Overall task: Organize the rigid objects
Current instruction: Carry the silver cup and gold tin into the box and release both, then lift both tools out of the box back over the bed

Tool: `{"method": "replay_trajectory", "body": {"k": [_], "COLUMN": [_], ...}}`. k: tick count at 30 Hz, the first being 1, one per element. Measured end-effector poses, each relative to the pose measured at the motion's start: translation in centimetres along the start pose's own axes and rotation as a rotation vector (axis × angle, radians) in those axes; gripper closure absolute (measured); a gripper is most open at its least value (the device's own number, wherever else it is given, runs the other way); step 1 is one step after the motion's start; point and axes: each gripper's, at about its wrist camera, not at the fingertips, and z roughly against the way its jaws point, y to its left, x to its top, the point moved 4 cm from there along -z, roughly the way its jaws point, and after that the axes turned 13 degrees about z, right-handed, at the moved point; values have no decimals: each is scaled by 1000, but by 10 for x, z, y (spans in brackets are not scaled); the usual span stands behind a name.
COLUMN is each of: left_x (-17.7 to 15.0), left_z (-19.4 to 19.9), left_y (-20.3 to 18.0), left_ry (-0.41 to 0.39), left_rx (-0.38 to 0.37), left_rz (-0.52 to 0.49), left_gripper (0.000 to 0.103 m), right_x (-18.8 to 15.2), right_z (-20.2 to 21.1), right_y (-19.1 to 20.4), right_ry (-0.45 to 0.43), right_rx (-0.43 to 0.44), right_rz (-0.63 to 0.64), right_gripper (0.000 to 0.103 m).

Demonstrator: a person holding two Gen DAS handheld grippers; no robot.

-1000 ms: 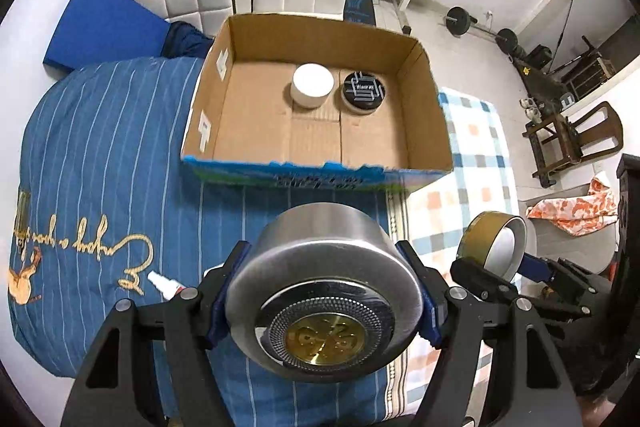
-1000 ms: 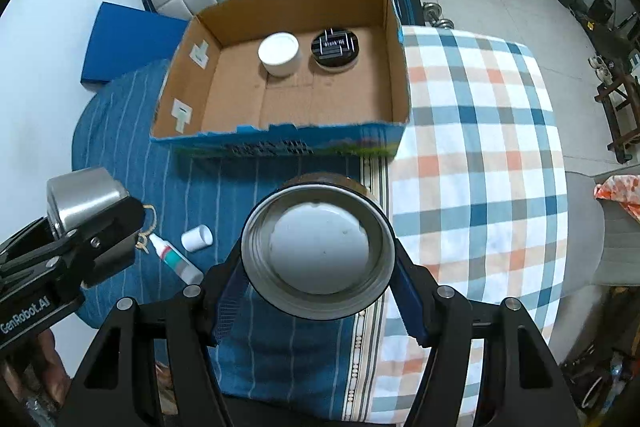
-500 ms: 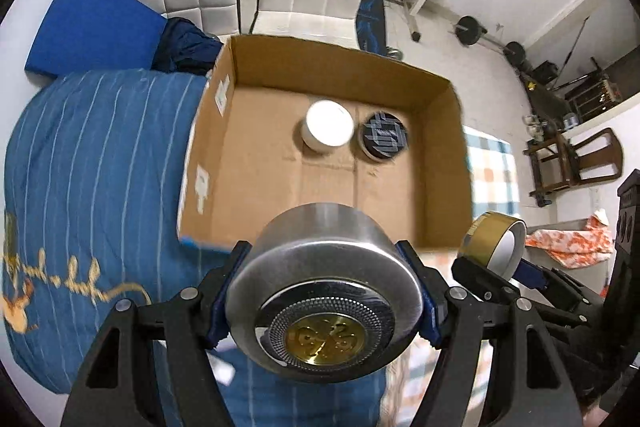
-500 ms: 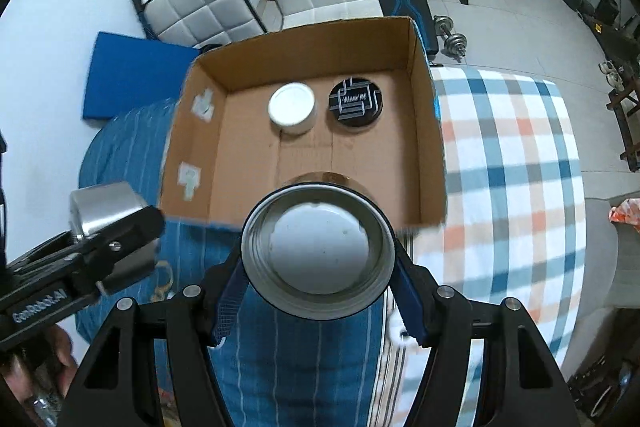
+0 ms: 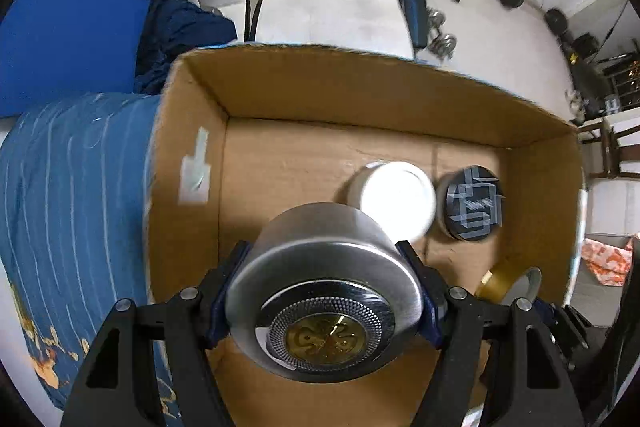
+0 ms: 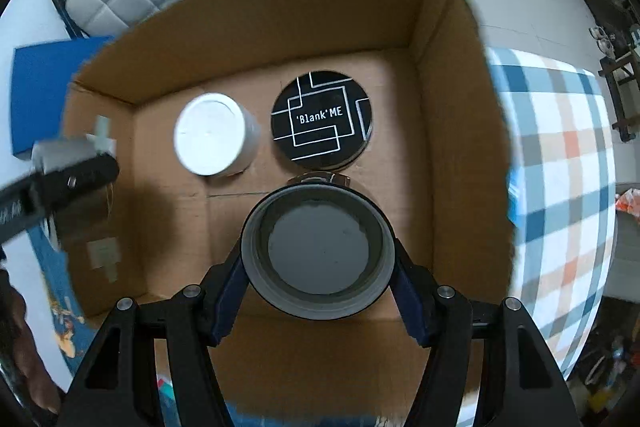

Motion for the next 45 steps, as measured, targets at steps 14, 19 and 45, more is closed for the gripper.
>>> {"method": "replay_trajectory", "body": {"k": [14, 19, 45], "left_x": [30, 31, -49], "left_z": [-67, -73, 70], "left_y": [-3, -4, 15], "left_ry": [119, 150, -42], "left_rx": [105, 95, -95], "left_rz": [-25, -16, -6], "left_gripper": [33, 32, 3], "right_x": [16, 20, -22], "right_z": [-60, -69, 11], "right_y": [6, 13, 61], "right_ry": [146, 175, 61], "right_rx": [-53, -58, -84], "right_rz": [34, 35, 78], "right_gripper": [35, 35, 1]}}
